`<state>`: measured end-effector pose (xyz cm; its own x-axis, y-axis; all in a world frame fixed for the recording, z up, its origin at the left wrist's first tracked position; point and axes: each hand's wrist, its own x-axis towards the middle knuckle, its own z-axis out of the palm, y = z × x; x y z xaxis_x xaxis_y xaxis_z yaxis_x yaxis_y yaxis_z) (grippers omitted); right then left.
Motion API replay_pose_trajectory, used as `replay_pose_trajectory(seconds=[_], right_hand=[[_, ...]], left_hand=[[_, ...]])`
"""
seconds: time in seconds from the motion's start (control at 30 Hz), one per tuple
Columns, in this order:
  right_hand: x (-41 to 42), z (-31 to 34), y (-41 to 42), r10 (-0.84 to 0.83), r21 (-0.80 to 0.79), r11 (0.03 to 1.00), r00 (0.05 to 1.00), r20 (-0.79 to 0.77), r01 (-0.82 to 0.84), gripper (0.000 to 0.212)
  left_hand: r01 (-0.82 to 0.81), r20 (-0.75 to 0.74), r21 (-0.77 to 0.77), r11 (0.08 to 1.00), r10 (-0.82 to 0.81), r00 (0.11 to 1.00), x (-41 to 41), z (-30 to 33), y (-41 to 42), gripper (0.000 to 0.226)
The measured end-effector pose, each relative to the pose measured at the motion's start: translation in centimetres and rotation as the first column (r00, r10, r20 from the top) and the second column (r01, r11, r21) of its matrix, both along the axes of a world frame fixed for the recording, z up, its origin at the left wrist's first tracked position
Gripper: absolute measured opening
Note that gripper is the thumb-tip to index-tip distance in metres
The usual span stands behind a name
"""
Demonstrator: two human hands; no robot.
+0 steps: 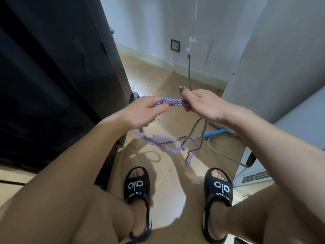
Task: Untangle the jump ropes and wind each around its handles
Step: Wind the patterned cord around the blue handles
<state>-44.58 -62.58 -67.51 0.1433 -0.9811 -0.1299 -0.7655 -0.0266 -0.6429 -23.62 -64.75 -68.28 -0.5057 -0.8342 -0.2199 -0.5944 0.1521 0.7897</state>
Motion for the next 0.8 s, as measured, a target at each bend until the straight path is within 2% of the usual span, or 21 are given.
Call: replay_pose_trajectory(seconds=[0.1, 0.17, 0.2, 0.27, 0.33, 0.37, 0.43, 0.47, 0.53, 0.57, 0.63, 0.7, 0.8], right_hand=[[-1.4, -0.1, 0.2, 0.008, 0.017, 1.0, 0.985, -0.173, -0.006, 0.068], [-1.8, 0.2, 0.1, -0.024, -0.012, 1.0, 0.979, -0.202, 0.022, 0.066], [-1.7, 0.2, 0.2, -0.029, -0.032, 0.999, 0.982, -0.189, 0.024, 0.065], [-0.7, 0.0, 0.4, -0.007, -0.033, 0.999, 0.991, -0.136, 0.003, 0.061], [0.8, 0.0, 0.9, 0.049, -0.002, 0.999, 0.994, -0.093, -0.05, 0.057], [1.4, 0.0, 1.1, 0.073, 0.012, 0.997, 0.995, -0.072, -0.072, 0.055], [2.2, 0.0, 1.2, 0.096, 0.018, 0.995, 0.995, -0.027, -0.096, 0.053], [2.3, 0.1, 1.1, 0.095, 0.011, 0.995, 0.995, -0.02, -0.095, 0.053], [2.0, -0.2, 1.0, 0.082, -0.019, 0.996, 0.996, -0.045, -0.083, 0.054], [1.8, -0.3, 0.9, 0.072, -0.032, 0.997, 0.995, -0.065, -0.074, 0.054], [1.7, -0.5, 0.7, 0.055, -0.046, 0.997, 0.996, -0.077, -0.059, 0.052], [1.9, -0.7, 0.6, 0.069, -0.031, 0.997, 0.996, -0.056, -0.071, 0.049], [2.4, -0.5, 0.5, 0.1, 0.001, 0.995, 0.995, 0.012, -0.1, 0.047]], left_hand=[[0.0, 0.263, -0.052, 0.999, 0.014, 0.965, 1.7, -0.2, -0.7, 0.046], [0.035, 0.445, -0.052, 0.998, -0.009, 0.895, 2.7, -0.8, -1.1, 0.04], [0.044, 0.468, -0.02, 0.999, -0.029, 0.883, 3.0, -1.1, -1.0, 0.035], [0.038, 0.363, 0.09, 0.995, -0.068, 0.929, 2.6, -0.9, -0.2, 0.041], [0.086, 0.144, 0.185, 0.979, -0.113, 0.983, 1.3, -0.3, 0.7, 0.051], [0.122, 0.034, 0.202, 0.972, -0.131, 0.991, 0.6, -0.1, 1.1, 0.045], [0.08, -0.105, 0.207, 0.975, -0.059, 0.993, -0.1, 0.3, 1.3, 0.035], [0.027, -0.111, 0.201, 0.979, -0.005, 0.994, -0.1, 0.2, 1.1, 0.041], [-0.074, -0.004, 0.132, 0.989, 0.075, 0.997, 0.5, -0.4, 0.5, 0.069], [-0.095, 0.041, 0.102, 0.99, 0.091, 0.995, 1.0, -0.8, 0.2, 0.082], [-0.068, 0.019, 0.091, 0.993, 0.067, 0.998, 1.6, -1.1, -0.1, 0.094], [0.013, -0.062, 0.1, 0.995, -0.007, 0.998, 1.5, -1.1, -0.1, 0.084], [0.132, -0.147, 0.132, 0.982, -0.113, 0.983, 0.2, -0.7, 0.7, 0.043]])
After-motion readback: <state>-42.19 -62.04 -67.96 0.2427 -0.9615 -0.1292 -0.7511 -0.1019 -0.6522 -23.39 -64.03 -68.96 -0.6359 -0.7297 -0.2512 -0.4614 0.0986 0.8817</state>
